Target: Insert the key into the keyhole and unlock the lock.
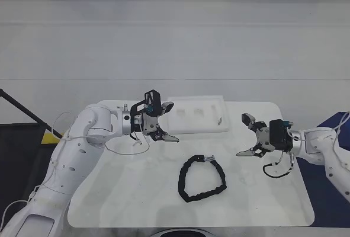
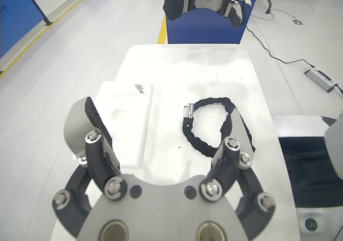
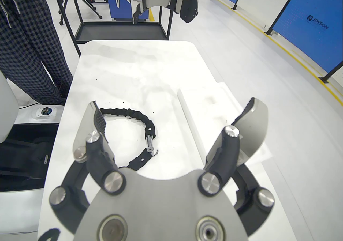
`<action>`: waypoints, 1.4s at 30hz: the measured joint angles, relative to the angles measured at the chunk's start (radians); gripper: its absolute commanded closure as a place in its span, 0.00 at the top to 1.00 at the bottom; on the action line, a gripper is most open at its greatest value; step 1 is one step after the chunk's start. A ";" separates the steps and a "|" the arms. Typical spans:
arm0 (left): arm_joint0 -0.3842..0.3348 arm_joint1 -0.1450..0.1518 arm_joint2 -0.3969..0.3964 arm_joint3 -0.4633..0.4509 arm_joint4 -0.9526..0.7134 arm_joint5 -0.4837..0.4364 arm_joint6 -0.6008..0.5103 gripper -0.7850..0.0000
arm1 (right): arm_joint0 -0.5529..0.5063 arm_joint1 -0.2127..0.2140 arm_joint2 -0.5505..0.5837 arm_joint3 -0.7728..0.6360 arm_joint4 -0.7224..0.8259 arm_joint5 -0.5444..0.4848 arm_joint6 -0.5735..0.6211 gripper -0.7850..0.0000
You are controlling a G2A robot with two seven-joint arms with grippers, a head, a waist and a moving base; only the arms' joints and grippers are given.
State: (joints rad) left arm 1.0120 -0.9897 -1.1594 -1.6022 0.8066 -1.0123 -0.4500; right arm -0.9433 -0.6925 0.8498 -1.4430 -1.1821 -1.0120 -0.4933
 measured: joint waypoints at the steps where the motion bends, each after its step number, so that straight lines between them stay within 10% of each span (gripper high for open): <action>1: 0.000 0.000 0.000 0.000 0.000 0.000 0.000 1.00 | 0.000 0.000 0.000 0.000 0.000 0.000 0.000 1.00; 23: 0.000 0.000 0.000 0.000 0.000 0.000 0.000 1.00 | -0.002 -0.014 -0.019 -0.004 0.010 0.023 0.086 1.00; 42: 0.000 0.000 0.000 0.000 0.000 0.000 0.000 1.00 | 0.255 -0.282 -0.284 0.401 0.631 0.417 0.659 1.00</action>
State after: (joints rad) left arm 1.0120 -0.9897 -1.1594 -1.6022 0.8066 -1.0123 -0.4500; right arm -0.6887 -0.9744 0.5661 -1.0416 -0.5510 -0.5946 0.1657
